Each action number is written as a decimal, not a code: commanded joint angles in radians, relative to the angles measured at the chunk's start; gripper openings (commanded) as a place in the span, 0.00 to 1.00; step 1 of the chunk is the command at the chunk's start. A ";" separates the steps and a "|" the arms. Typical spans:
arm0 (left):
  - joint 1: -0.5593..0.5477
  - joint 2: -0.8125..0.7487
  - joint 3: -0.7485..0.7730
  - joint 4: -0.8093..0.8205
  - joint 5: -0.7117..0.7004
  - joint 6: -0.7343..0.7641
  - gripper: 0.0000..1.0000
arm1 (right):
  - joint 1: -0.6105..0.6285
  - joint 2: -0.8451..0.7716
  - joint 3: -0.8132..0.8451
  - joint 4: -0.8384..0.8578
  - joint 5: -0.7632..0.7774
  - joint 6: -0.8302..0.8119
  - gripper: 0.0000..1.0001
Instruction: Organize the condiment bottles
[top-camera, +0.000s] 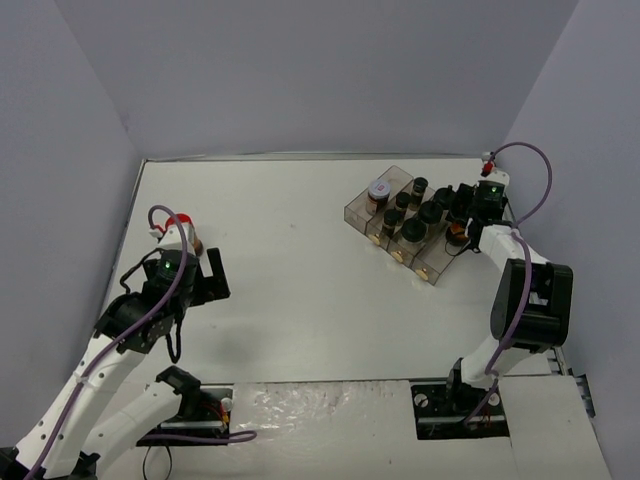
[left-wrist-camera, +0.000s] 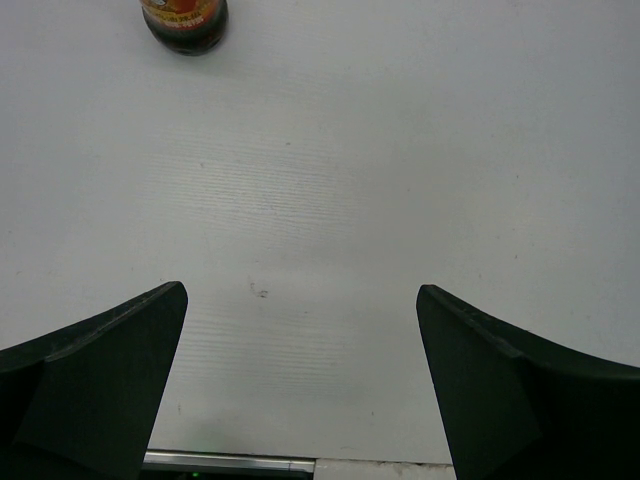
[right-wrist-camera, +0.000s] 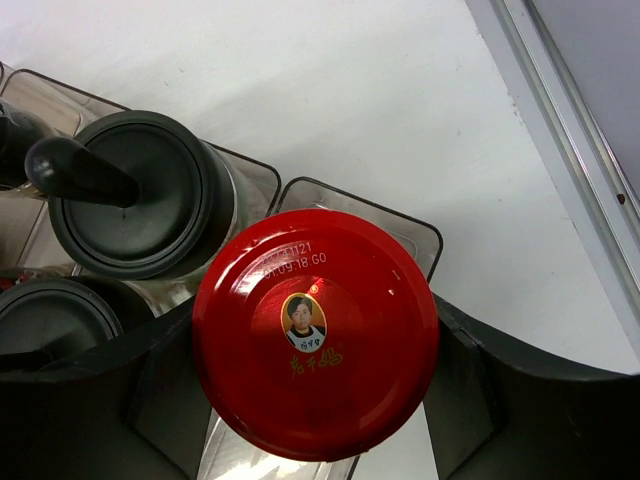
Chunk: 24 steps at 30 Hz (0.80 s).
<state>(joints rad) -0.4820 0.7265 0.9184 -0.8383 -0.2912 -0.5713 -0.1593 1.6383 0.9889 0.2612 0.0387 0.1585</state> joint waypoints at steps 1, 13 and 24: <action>0.007 0.015 0.016 0.016 -0.004 -0.019 0.97 | 0.000 -0.051 0.011 0.164 0.019 0.009 0.44; 0.015 0.136 0.050 0.099 -0.070 -0.013 0.97 | 0.002 -0.340 0.185 -0.233 0.000 0.088 1.00; 0.325 0.387 0.159 0.252 0.002 0.042 0.97 | 0.081 -0.613 0.183 -0.384 -0.198 0.122 1.00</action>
<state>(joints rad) -0.2746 1.0462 0.9728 -0.7230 -0.3250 -0.5756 -0.1325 1.0698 1.1872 -0.0821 -0.0694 0.2596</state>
